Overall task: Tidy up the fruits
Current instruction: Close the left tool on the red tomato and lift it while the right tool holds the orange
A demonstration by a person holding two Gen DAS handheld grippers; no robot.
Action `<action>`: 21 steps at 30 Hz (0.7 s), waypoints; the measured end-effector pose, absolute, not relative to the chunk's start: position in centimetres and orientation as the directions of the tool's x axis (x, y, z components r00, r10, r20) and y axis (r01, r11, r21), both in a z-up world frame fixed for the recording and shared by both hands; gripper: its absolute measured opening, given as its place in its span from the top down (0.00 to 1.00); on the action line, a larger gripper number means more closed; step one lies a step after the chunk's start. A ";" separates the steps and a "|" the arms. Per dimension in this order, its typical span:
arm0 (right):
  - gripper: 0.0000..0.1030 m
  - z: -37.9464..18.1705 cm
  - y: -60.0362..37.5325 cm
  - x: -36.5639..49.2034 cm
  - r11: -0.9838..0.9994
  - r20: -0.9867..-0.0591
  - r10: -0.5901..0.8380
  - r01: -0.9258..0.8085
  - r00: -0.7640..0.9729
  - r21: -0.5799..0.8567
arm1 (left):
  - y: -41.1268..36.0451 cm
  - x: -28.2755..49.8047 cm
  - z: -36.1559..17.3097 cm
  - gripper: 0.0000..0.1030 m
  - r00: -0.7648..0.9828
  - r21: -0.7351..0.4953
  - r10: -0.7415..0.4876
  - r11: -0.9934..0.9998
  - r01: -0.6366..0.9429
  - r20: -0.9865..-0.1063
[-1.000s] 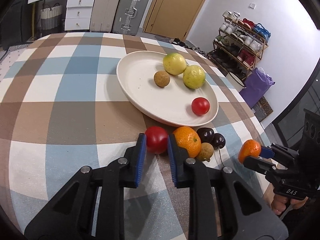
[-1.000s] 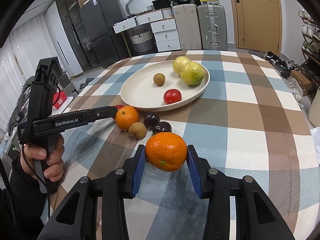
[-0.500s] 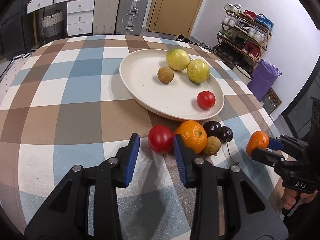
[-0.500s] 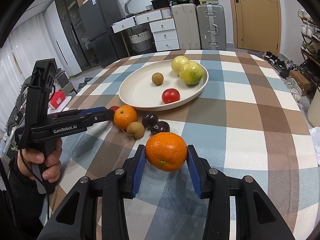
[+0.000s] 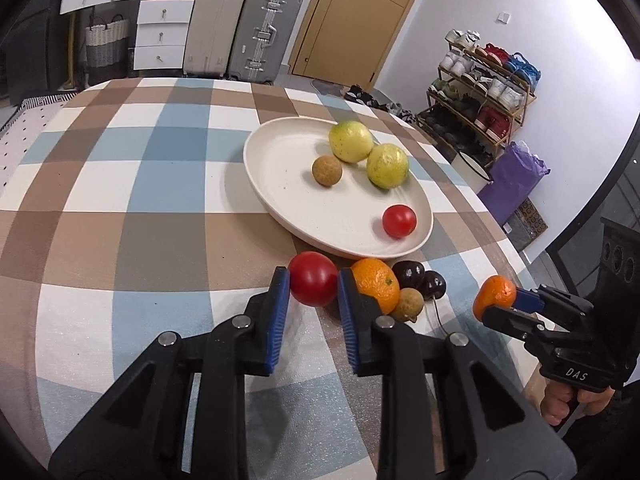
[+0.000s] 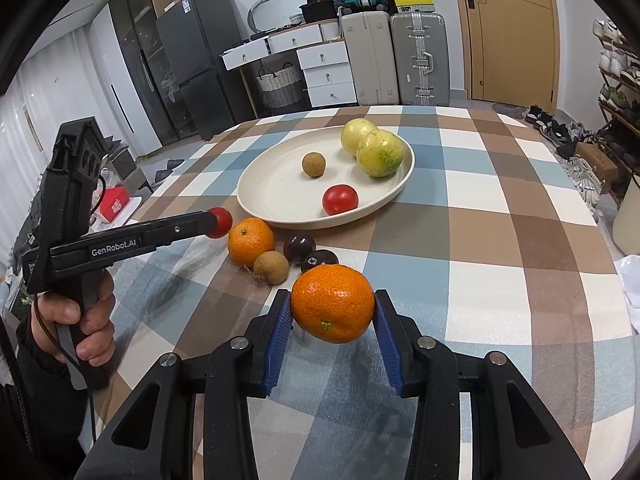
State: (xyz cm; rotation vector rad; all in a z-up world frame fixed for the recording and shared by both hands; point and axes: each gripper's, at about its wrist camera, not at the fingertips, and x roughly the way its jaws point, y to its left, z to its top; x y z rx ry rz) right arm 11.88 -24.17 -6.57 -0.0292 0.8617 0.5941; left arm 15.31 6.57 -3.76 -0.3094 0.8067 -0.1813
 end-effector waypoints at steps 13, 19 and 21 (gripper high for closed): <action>0.60 -3.1 -22.8 14.9 0.834 -0.667 0.496 -0.518 0.556 0.189 | 5.6 14.0 1.2 0.90 0.795 -0.237 -0.188 0.970 0.058 -0.576; 0.60 -2.9 -21.6 16.8 0.835 -0.668 0.498 -0.515 0.554 0.195 | 5.4 14.6 0.5 0.90 0.770 -0.237 -0.195 0.970 0.059 -0.607; 0.60 -3.2 -21.5 17.0 0.835 -0.672 0.497 -0.512 0.549 0.200 | 6.0 14.3 0.0 0.90 0.759 -0.238 -0.187 0.970 0.043 -0.623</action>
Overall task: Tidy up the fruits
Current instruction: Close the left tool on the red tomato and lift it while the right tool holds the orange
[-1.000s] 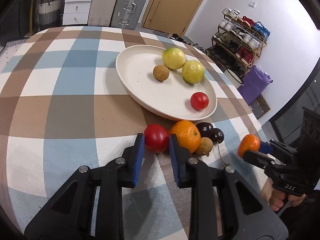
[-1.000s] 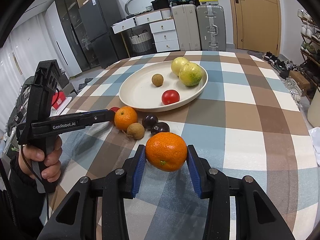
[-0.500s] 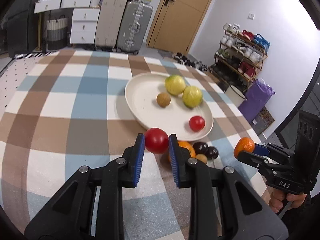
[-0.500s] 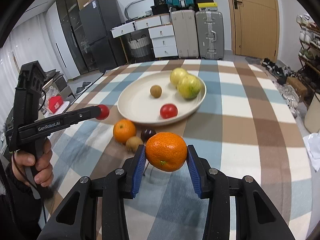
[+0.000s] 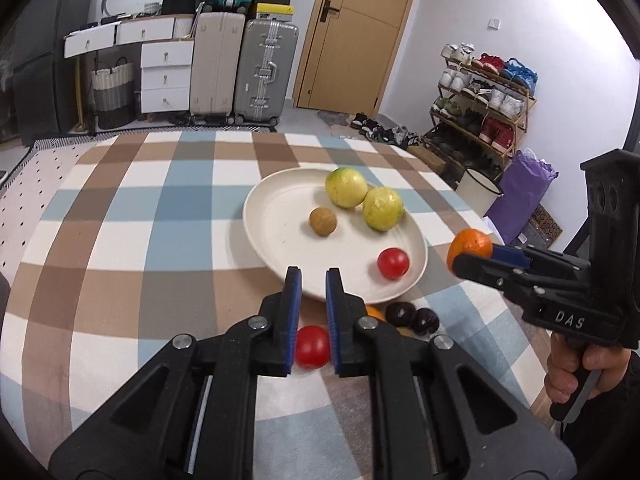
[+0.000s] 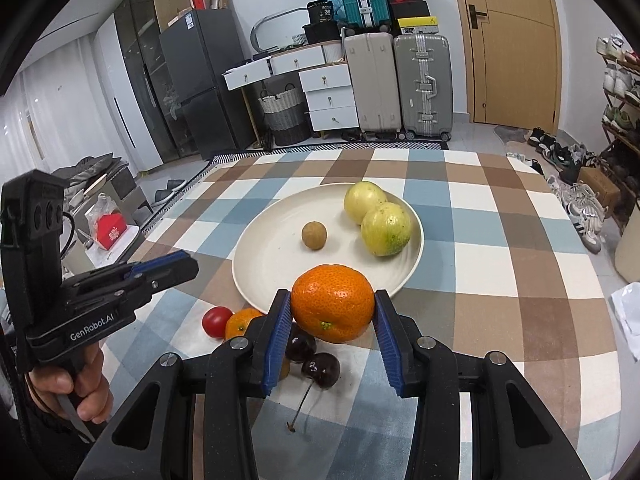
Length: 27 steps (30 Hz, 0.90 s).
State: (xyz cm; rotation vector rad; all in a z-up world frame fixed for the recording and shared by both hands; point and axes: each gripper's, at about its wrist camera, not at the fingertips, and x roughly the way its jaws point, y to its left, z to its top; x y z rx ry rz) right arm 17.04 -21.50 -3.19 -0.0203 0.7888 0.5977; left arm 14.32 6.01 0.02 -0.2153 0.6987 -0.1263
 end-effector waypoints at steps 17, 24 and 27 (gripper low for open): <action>0.60 -4.5 -22.3 16.6 0.840 -0.683 0.493 -0.500 0.539 0.211 | 3.9 13.7 -4.0 0.42 0.643 -0.135 -0.181 0.983 0.121 -0.744; 0.60 -4.7 -22.4 16.6 0.840 -0.688 0.494 -0.498 0.532 0.218 | 3.6 14.9 -5.5 0.77 0.600 -0.170 -0.229 0.973 0.155 -0.766; 0.60 -4.8 -22.4 16.6 0.839 -0.692 0.492 -0.499 0.529 0.216 | 3.8 14.7 -5.3 0.77 0.609 -0.191 -0.252 0.968 0.165 -0.752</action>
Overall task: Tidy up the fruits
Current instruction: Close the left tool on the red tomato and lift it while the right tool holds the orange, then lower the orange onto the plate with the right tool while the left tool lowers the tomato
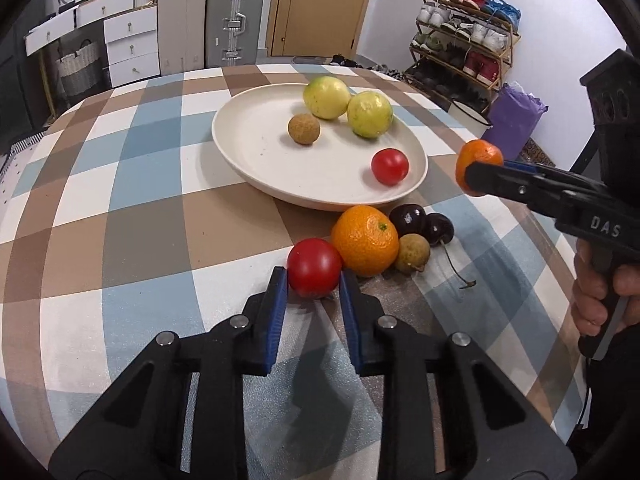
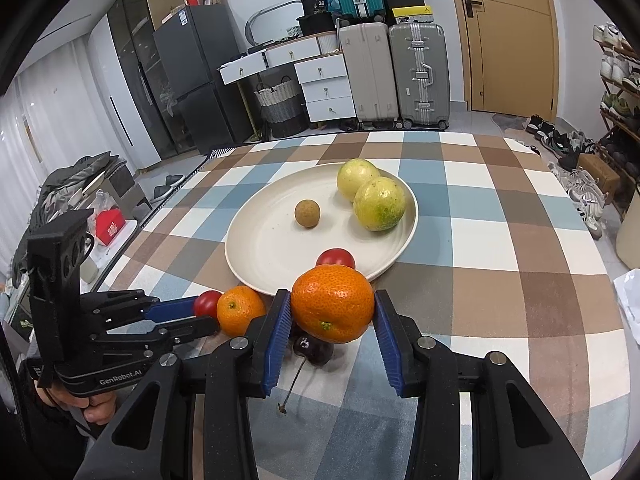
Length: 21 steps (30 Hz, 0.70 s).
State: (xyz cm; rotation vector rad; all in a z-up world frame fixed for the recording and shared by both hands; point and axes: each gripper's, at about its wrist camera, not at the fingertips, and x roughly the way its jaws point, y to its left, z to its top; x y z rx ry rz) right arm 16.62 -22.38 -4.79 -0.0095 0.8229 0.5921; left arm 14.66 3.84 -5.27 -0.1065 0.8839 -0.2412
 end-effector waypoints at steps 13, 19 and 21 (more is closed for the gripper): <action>0.59 -3.7 -22.2 17.3 0.835 -0.663 0.508 -0.503 0.550 0.222 | 4.4 13.6 0.4 0.77 0.754 -0.193 -0.215 0.974 0.118 -0.621; 0.60 -4.4 -21.1 18.7 0.837 -0.664 0.513 -0.488 0.544 0.247 | 3.5 16.4 0.9 0.77 0.774 -0.181 -0.191 0.978 0.100 -0.603; 0.60 -4.5 -20.7 19.2 0.836 -0.664 0.516 -0.486 0.541 0.255 | 3.1 17.3 0.7 0.77 0.777 -0.171 -0.180 0.981 0.095 -0.603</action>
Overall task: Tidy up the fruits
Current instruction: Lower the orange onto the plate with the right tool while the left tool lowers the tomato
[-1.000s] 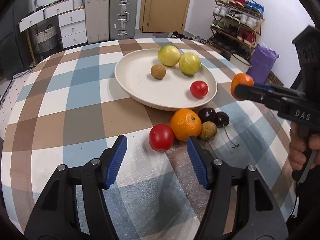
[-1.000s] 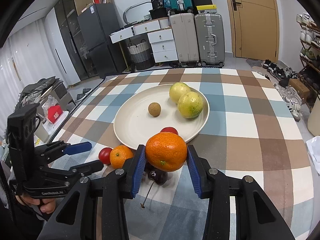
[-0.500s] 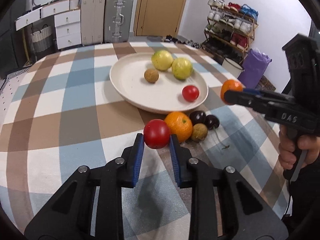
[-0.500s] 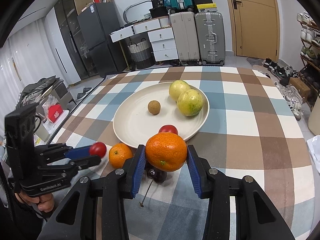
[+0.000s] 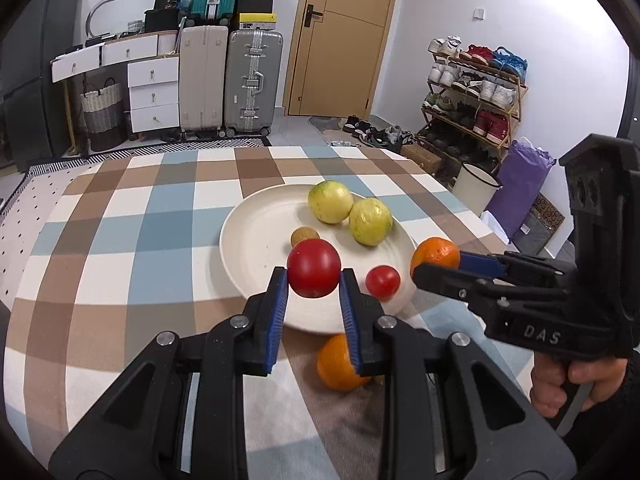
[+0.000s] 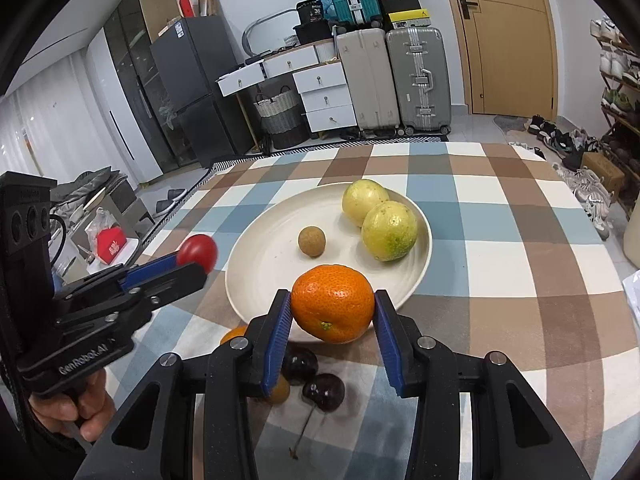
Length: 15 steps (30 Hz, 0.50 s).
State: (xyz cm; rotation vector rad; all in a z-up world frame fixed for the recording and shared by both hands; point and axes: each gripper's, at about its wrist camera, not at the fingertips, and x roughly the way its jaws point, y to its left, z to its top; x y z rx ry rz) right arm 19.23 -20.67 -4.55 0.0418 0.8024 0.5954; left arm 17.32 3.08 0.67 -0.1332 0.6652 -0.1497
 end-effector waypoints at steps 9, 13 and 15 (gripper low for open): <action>0.60 -4.9 -18.5 21.6 0.830 -0.662 0.526 -0.493 0.534 0.261 | 3.3 21.2 -1.9 0.77 0.764 -0.138 -0.124 0.989 0.046 -0.634; 0.59 -5.5 -17.5 22.7 0.832 -0.673 0.519 -0.491 0.527 0.257 | 3.4 21.8 -2.8 0.77 0.755 -0.131 -0.110 0.991 0.033 -0.646; 0.59 -5.9 -17.2 23.2 0.836 -0.681 0.514 -0.484 0.523 0.259 | 3.5 22.0 -3.0 0.77 0.754 -0.124 -0.101 0.992 0.027 -0.649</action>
